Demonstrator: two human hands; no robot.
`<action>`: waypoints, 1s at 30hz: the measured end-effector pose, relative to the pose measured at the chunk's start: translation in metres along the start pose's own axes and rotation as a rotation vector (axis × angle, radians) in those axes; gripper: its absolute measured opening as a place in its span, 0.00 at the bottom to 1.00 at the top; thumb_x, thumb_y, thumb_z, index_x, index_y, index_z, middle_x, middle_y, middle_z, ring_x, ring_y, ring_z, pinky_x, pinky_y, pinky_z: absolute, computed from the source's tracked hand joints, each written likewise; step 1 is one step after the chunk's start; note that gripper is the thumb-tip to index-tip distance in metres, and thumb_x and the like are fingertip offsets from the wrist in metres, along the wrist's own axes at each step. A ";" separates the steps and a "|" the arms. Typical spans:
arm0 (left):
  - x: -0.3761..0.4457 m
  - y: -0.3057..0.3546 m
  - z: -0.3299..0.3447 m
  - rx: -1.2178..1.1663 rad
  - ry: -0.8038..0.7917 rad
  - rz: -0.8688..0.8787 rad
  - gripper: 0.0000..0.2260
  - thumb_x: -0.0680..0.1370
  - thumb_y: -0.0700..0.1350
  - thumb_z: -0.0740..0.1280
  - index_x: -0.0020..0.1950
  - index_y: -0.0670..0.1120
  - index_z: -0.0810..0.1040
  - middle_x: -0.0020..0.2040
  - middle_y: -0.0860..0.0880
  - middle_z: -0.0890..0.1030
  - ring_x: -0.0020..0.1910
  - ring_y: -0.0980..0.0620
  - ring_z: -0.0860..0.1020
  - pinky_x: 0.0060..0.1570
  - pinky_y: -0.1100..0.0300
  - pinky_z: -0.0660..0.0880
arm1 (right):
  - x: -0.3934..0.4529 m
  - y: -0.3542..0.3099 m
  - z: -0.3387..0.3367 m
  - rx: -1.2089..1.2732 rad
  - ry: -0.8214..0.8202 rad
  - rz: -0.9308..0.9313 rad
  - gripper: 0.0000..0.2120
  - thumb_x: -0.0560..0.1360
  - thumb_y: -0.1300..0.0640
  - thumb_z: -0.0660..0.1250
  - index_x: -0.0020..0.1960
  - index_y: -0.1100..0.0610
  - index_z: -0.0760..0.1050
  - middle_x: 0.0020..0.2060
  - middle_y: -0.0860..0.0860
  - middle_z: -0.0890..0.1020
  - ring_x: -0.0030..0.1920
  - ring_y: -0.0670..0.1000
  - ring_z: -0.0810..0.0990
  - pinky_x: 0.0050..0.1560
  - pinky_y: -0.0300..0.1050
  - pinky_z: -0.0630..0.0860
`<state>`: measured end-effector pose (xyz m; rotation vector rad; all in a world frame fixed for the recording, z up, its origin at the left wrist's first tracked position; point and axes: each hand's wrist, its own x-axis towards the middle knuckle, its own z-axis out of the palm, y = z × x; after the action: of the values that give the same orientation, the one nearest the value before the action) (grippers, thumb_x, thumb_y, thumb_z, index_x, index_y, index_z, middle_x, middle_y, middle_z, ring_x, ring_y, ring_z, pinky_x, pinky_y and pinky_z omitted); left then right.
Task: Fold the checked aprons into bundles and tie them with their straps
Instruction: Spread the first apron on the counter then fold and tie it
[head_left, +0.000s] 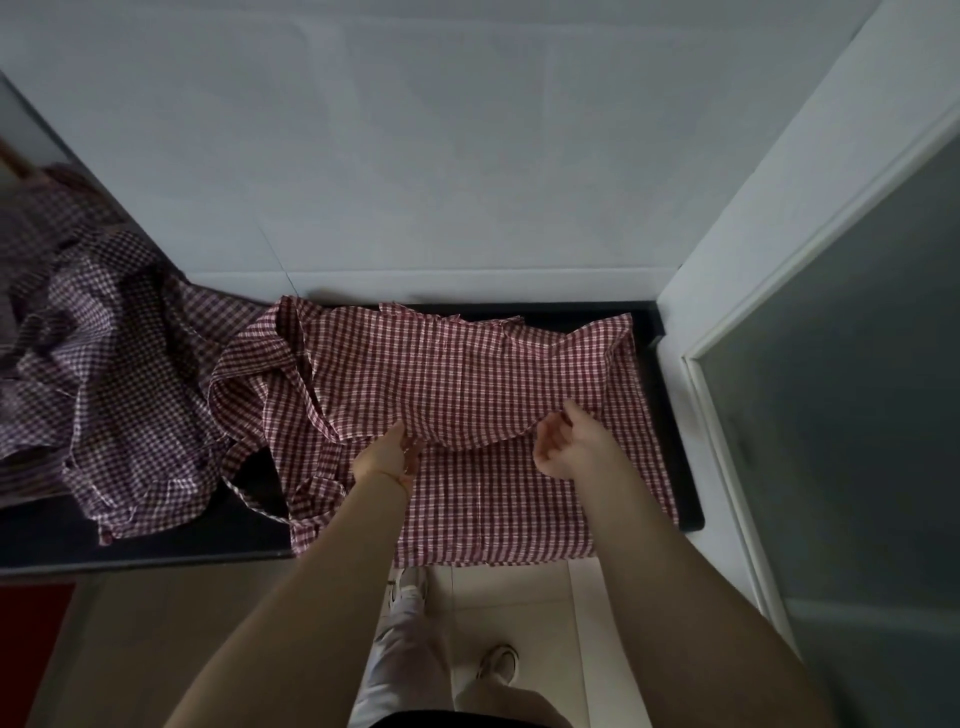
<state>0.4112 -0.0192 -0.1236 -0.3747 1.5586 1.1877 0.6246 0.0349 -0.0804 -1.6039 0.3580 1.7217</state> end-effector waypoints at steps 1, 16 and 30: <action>-0.003 -0.001 0.000 0.003 -0.006 0.005 0.06 0.78 0.42 0.71 0.48 0.40 0.80 0.45 0.45 0.84 0.39 0.51 0.83 0.24 0.64 0.73 | 0.001 0.001 0.000 -0.063 0.021 0.021 0.15 0.75 0.49 0.73 0.54 0.60 0.80 0.45 0.50 0.83 0.39 0.49 0.81 0.41 0.45 0.77; -0.044 0.038 0.005 1.111 0.209 0.846 0.13 0.79 0.48 0.63 0.43 0.41 0.81 0.50 0.41 0.80 0.47 0.43 0.78 0.38 0.55 0.73 | -0.035 -0.013 0.026 -1.445 0.575 -1.517 0.11 0.78 0.52 0.67 0.40 0.56 0.80 0.48 0.53 0.79 0.52 0.55 0.76 0.51 0.50 0.72; -0.112 0.063 0.014 1.161 0.037 1.441 0.16 0.81 0.44 0.64 0.34 0.41 0.71 0.39 0.44 0.71 0.40 0.44 0.74 0.41 0.52 0.68 | -0.103 -0.040 0.013 -1.303 0.335 -1.497 0.18 0.81 0.56 0.61 0.39 0.67 0.78 0.36 0.60 0.81 0.42 0.59 0.80 0.39 0.44 0.62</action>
<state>0.4122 -0.0170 0.0055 1.7221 2.2454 0.9159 0.6359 0.0379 0.0306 -1.9518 -1.7162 0.3098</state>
